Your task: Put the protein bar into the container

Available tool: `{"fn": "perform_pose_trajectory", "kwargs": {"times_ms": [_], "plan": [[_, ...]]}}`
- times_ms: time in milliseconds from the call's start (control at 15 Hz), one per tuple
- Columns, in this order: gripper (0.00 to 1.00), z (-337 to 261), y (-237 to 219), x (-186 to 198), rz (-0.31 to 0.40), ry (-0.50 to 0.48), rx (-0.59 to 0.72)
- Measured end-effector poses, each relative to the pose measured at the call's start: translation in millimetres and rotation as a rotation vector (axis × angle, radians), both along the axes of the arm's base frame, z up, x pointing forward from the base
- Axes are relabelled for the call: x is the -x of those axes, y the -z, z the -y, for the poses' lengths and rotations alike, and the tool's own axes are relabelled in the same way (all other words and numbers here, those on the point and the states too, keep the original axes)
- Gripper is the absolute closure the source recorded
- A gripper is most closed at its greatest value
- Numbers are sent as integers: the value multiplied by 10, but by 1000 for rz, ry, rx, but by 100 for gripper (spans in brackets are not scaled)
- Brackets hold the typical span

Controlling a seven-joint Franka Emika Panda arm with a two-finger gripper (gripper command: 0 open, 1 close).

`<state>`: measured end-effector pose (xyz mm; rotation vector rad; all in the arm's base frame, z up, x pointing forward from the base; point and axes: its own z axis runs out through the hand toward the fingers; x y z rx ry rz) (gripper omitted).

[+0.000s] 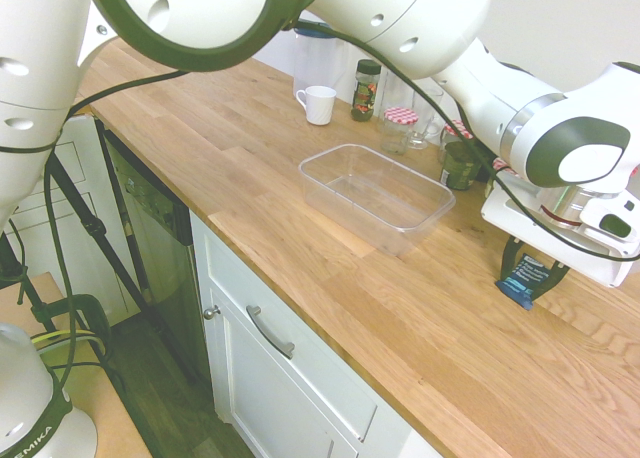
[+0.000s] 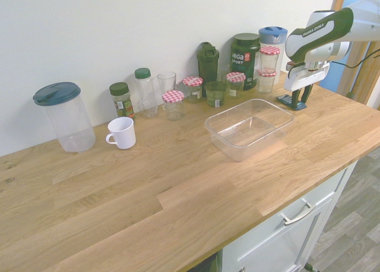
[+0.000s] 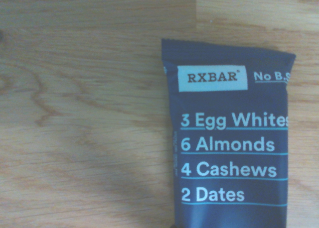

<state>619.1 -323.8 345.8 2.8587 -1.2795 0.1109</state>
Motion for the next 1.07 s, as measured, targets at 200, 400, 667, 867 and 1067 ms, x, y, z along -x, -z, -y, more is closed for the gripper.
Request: {"fn": "perform_pose_trajectory", "kwargs": {"times_ms": [200,400,667,867,1067], "plan": [[100,6,-19,1,3,-4,2],[100,25,-319,44,42,-12,15],[100,-239,-957,423,104,-68,7],[100,-782,-1196,679,124,-147,3],[100,-1473,-1070,871,121,-215,22]]}}
